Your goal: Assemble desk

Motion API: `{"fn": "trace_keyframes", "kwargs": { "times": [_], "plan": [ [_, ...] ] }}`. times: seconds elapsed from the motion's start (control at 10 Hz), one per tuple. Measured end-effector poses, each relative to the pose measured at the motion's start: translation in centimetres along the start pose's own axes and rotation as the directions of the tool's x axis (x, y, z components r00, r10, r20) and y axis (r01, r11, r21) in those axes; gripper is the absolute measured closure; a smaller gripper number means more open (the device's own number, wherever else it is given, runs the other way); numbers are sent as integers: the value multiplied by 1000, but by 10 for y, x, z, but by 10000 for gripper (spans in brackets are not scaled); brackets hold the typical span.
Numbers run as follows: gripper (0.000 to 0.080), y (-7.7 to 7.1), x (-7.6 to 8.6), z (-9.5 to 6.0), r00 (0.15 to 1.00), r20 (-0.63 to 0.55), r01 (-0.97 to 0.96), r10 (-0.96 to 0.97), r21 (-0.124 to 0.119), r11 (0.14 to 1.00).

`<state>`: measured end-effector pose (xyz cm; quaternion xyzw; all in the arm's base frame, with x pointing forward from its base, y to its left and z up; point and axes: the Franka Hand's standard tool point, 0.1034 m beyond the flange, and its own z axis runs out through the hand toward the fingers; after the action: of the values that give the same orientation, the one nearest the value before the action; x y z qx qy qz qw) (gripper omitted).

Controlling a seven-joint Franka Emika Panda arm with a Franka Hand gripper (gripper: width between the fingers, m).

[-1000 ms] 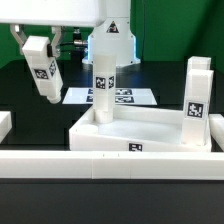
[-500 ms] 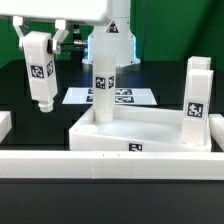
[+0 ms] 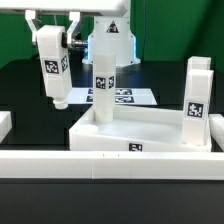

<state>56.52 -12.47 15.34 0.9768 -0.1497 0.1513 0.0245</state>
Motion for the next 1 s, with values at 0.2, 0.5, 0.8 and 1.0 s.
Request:
{"fn": "trace_keyframes", "kwargs": {
  "times": [0.2,0.5,0.8,1.0],
  "plan": [
    [509,-12,3,0,1000,-5,18,-18,7,1000],
    [509,-41,19,1,998,-28,56,-55,24,998],
    [509,-40,18,3,997,-44,61,-60,18,998],
    [509,-44,21,2,974,-212,71,-74,-21,997]
  ]
}}
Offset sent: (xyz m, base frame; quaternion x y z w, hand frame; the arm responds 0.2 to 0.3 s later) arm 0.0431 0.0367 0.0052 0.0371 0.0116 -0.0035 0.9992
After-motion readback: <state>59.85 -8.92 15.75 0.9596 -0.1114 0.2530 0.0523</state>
